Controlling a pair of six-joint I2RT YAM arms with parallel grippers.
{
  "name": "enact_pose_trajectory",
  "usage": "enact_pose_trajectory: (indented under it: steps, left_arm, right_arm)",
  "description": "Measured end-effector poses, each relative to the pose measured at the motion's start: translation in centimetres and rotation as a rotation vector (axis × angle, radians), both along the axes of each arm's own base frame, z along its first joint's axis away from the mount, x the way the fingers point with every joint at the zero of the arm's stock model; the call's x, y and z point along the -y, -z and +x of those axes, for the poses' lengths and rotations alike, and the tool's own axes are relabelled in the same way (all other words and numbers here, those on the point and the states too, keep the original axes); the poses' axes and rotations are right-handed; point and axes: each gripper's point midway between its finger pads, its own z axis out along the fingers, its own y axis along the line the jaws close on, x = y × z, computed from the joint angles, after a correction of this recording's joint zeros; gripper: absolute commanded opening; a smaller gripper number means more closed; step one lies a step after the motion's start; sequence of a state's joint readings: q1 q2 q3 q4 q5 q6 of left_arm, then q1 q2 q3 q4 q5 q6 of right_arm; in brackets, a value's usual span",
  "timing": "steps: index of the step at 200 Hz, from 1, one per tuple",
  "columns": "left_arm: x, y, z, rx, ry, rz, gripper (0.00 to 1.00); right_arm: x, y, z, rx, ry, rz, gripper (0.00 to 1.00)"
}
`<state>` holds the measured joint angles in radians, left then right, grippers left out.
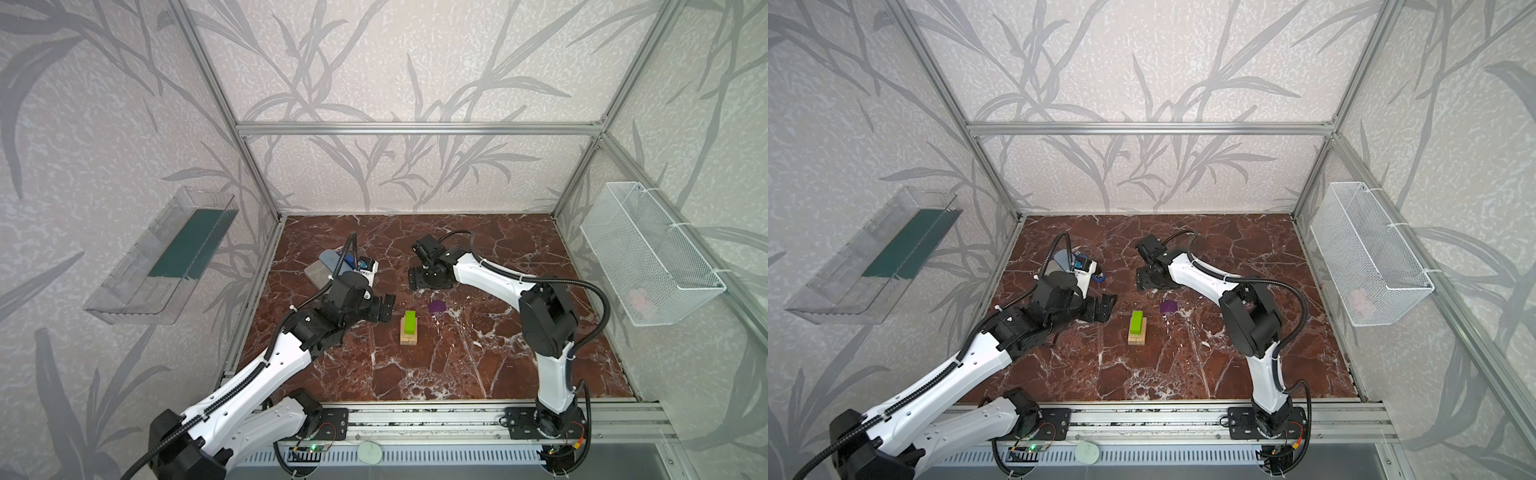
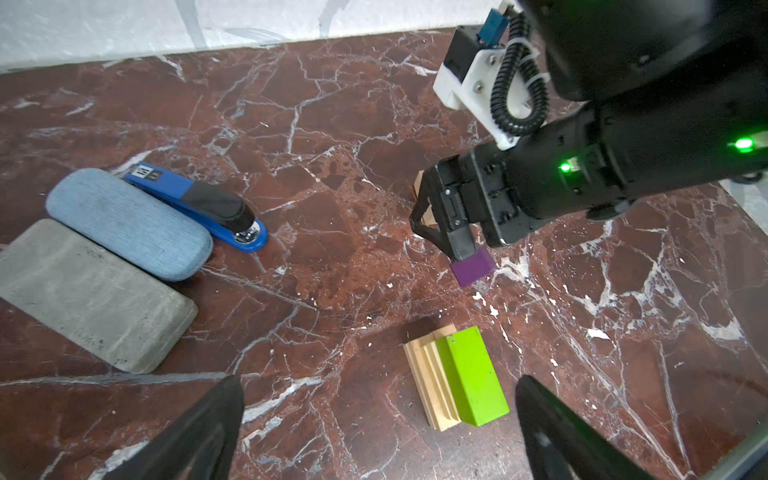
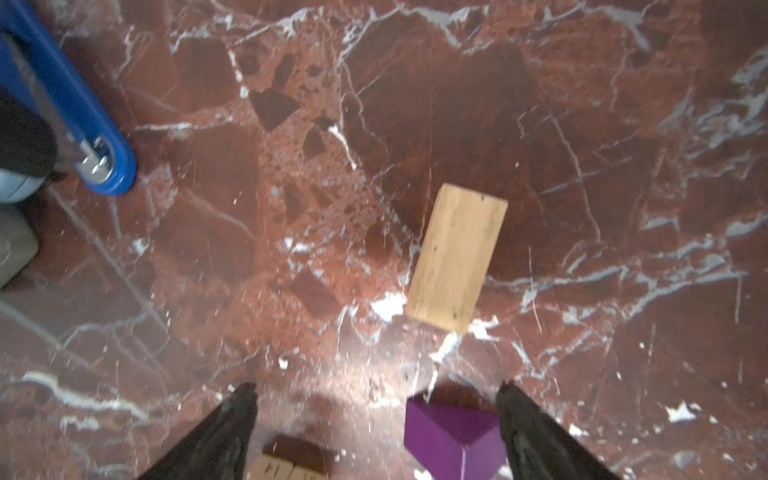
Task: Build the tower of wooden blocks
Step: 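Grasp the loose wooden block far from the robot with the right gripper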
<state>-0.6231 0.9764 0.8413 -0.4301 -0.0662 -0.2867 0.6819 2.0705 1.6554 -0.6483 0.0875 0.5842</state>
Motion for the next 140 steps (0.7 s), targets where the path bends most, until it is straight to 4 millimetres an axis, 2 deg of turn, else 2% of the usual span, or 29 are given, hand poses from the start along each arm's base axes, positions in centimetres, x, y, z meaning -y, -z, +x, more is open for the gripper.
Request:
enact_pose_trajectory:
  steps: [18,59,98,140]
  left_arm:
    - [-0.3,-0.3,0.4,0.014,-0.016,-0.009,0.99]
    - [-0.1,-0.7,1.2,0.029,-0.036,-0.039,1.0]
    - [0.3,0.2,1.6,-0.004,-0.04,-0.049,0.99]
    - [0.7,0.5,1.4,-0.031,-0.029,-0.074,0.99]
  right_arm:
    - [0.2,1.1,1.2,-0.001,0.023,-0.035,0.87]
    - [1.2,3.2,2.5,-0.034,0.071,-0.089,0.81]
    - [1.2,4.0,3.8,-0.04,0.089,-0.107,0.7]
    - [2.1,4.4,3.6,-0.065,0.127,-0.118,0.58]
